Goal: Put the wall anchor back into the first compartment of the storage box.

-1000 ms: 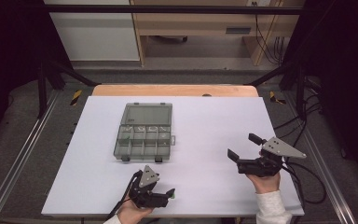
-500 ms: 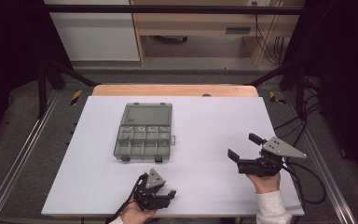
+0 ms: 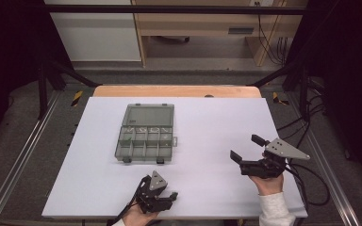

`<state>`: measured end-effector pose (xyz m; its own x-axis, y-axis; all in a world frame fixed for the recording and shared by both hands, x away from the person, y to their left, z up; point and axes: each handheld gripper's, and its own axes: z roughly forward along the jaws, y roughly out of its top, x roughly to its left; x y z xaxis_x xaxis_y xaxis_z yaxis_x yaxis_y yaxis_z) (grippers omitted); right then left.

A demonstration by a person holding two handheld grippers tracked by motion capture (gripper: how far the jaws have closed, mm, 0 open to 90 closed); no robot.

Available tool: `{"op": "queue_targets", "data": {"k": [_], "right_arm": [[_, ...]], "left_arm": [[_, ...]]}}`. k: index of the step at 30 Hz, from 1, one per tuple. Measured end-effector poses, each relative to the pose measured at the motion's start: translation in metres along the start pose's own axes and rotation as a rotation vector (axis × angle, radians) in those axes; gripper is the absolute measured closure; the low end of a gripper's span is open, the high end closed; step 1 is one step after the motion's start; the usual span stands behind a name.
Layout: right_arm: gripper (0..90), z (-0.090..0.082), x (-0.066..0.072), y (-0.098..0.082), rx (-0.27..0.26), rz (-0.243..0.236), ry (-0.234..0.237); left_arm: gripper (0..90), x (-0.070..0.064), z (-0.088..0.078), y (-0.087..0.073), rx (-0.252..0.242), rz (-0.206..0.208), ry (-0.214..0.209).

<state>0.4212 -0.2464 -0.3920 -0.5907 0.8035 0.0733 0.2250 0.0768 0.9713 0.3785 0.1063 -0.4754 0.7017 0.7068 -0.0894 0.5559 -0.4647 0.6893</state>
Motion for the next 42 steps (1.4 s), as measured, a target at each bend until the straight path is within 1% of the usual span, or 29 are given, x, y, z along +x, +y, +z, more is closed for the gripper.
{"op": "queue_targets", "data": {"k": [6,11,13,15,17,23,26,29,33,34,35,38,40,42], "right_arm": [[1.5,-0.001,0.0,0.0,0.0,0.001,-0.001],[1.6,0.0,0.0,0.0,0.0,-0.001,0.0],[1.6,0.0,0.0,0.0,-0.001,0.0,0.001],[1.6,0.0,0.0,0.0,0.001,0.003,-0.001],[1.6,-0.001,0.0,0.0,-0.001,0.002,-0.001],[1.6,-0.001,0.0,0.001,0.001,0.006,-0.003],[1.6,-0.001,0.0,0.001,-0.001,0.005,-0.001],[1.6,-0.001,0.0,0.001,-0.002,0.005,-0.003],[1.6,-0.001,0.0,0.001,0.0,0.006,-0.001],[1.6,-0.001,0.0,0.001,0.0,0.004,0.001],[1.6,-0.001,0.0,0.001,0.001,0.004,0.001],[1.6,-0.001,0.0,0.001,0.002,0.006,0.0],[1.6,-0.001,0.0,0.0,0.001,0.004,0.001],[1.6,-0.001,0.0,0.0,0.001,0.004,0.0]], "left_arm": [[49.2,-0.004,-0.001,0.001,0.009,-0.011,0.018],[55.0,-0.007,-0.001,0.001,0.014,-0.027,0.013],[55.9,-0.007,-0.001,0.002,0.018,-0.024,0.017],[58.4,-0.007,-0.001,0.002,0.027,-0.012,0.035],[59.3,-0.007,-0.002,0.002,0.031,-0.017,0.035],[61.3,-0.009,-0.002,0.002,0.038,-0.01,0.048],[65.0,-0.012,-0.002,0.002,0.042,-0.009,0.052],[69.7,-0.014,-0.002,0.002,0.05,0.002,0.056],[74.3,-0.015,-0.002,0.003,0.06,0.005,0.056],[75.0,-0.015,-0.002,0.003,0.057,-0.002,0.056],[76.5,-0.015,-0.002,0.004,0.069,0.008,0.054],[80.3,-0.015,-0.003,0.004,0.075,0.011,0.055],[82.4,-0.014,-0.003,0.004,0.078,0.012,0.048],[82.6,-0.012,-0.003,0.005,0.079,0.015,0.039]]}}
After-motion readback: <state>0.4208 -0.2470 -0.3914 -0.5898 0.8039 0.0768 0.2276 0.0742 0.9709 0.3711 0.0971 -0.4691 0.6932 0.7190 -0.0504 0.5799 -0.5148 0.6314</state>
